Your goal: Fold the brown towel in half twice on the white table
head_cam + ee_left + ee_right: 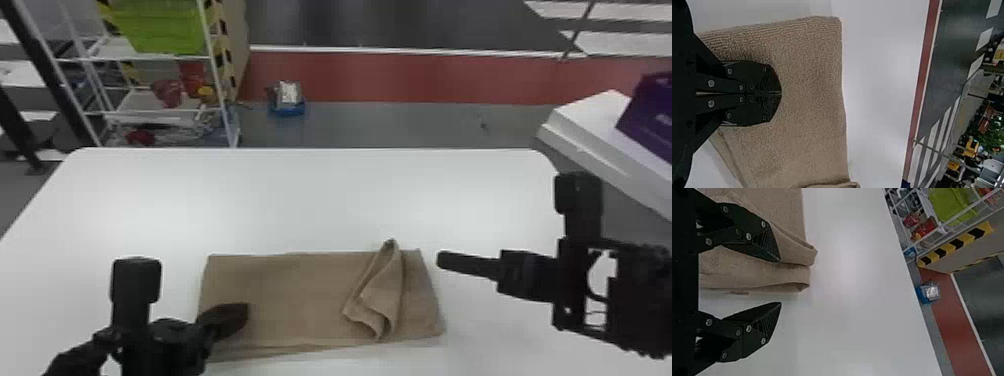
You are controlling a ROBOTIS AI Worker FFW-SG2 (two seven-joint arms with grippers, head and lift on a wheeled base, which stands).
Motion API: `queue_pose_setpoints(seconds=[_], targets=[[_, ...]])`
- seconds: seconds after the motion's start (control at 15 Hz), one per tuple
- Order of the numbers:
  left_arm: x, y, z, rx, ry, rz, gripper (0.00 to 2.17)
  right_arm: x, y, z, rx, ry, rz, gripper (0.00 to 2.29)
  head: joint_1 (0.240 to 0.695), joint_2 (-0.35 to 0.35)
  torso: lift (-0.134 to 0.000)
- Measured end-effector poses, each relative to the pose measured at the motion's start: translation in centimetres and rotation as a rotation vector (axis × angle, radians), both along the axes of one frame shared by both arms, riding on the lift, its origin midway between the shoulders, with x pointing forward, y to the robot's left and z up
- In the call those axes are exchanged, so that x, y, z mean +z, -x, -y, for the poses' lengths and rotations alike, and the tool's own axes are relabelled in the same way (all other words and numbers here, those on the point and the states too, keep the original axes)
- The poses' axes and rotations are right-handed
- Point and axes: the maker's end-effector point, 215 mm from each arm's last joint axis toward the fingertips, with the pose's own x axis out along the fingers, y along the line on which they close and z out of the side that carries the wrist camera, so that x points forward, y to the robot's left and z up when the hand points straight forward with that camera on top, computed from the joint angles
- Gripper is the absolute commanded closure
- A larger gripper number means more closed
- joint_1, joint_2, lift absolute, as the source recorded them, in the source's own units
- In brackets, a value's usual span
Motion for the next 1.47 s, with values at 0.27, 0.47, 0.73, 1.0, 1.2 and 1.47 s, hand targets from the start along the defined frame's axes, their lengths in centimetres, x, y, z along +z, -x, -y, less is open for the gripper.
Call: queue_pose_setpoints(seconds=[0.27, 0.47, 0.73, 1.0, 1.2, 1.47], targets=[[-0.1, 0.1, 0.3, -0.004, -0.007, -0.003, 2.06, 2.8, -0.8, -5.2, 0.075, -0.085, 0.048, 1.75, 0.695, 0.032, -0.124], [-0.2, 0.0, 0.4, -0.005, -0.011, -0.005, 2.06, 1.1, -0.2, -12.2, 0.174, -0.132, -0.015, 1.75, 0.695, 0.106, -0.124], [-0.3, 0.0, 0.5, -0.008, -0.008, -0.007, 2.06, -3.5, 2.0, -17.3, 0.282, -0.046, -0.114, 1.75, 0.695, 0.199, -0.124], [-0.3, 0.0, 0.2, -0.005, -0.007, -0.007, 2.06, -5.4, 2.8, -18.5, 0.321, -0.021, -0.155, 1.75, 0.695, 0.227, -0.124], [-0.4, 0.0, 0.2, -0.005, -0.005, -0.008, 2.06, -5.9, 2.7, -18.1, 0.314, -0.006, -0.161, 1.75, 0.695, 0.226, -0.124], [-0.3, 0.0, -0.1, -0.001, -0.004, -0.008, 2.06, -6.5, 1.9, -15.0, 0.260, -0.004, -0.169, 1.75, 0.695, 0.187, -0.124]])
